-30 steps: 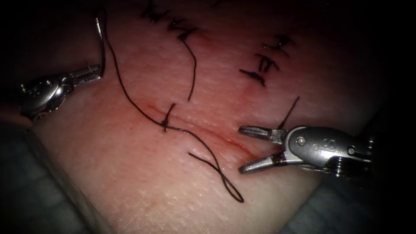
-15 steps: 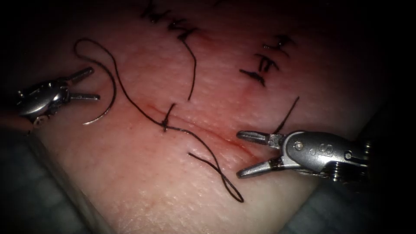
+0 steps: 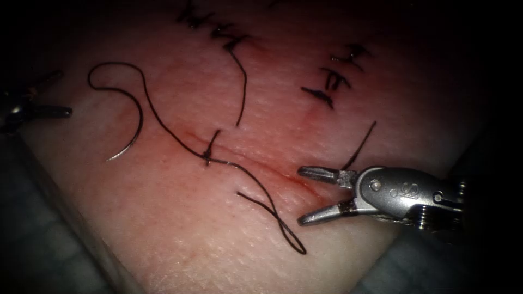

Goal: Wound Closure
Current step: Grasp a length of suture with the left tool

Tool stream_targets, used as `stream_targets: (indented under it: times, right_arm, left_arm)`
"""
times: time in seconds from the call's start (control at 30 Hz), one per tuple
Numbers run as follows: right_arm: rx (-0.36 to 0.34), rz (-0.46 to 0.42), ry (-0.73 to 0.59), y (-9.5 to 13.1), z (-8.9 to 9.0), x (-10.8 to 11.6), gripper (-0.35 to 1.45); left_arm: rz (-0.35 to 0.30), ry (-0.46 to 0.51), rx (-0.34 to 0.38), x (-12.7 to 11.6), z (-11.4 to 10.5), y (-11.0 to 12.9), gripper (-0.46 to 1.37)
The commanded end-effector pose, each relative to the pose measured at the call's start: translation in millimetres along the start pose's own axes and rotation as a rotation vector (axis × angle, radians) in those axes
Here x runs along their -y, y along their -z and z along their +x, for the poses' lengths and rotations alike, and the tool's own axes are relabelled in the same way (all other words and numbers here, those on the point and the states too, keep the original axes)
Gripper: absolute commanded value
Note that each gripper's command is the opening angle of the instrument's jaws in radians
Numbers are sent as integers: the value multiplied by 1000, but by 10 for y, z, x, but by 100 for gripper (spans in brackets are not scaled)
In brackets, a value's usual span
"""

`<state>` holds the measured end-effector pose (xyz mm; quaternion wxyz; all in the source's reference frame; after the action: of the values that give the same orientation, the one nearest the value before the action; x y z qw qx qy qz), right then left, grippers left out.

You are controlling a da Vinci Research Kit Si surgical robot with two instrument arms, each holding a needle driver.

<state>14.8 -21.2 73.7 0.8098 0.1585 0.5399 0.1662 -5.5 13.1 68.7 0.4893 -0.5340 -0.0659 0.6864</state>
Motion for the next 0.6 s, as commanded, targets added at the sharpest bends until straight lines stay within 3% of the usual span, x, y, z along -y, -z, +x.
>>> stream_targets:
  times: [0.03, 0.2, 0.3, 0.53, 0.6]
  right_arm:
    - [0, 0, -1, 0, 0, -1, 72]
    - [1, -2, -2, 1, -2, -4, 73]
    - [2, -4, -3, 0, -3, -7, 73]
    - [4, -7, -5, 3, -6, -12, 73]
    - [5, -6, -5, 5, -7, -14, 73]
  left_arm:
    - [4, -11, 20, -1, 8, 2, 81]
    - [20, -109, 69, -18, 43, 2, 78]
    - [-10, -157, 91, -35, 60, -3, 75]
    - [-54, -239, 127, -74, 76, -22, 76]
    - [-67, -282, 174, -90, 80, -32, 75]
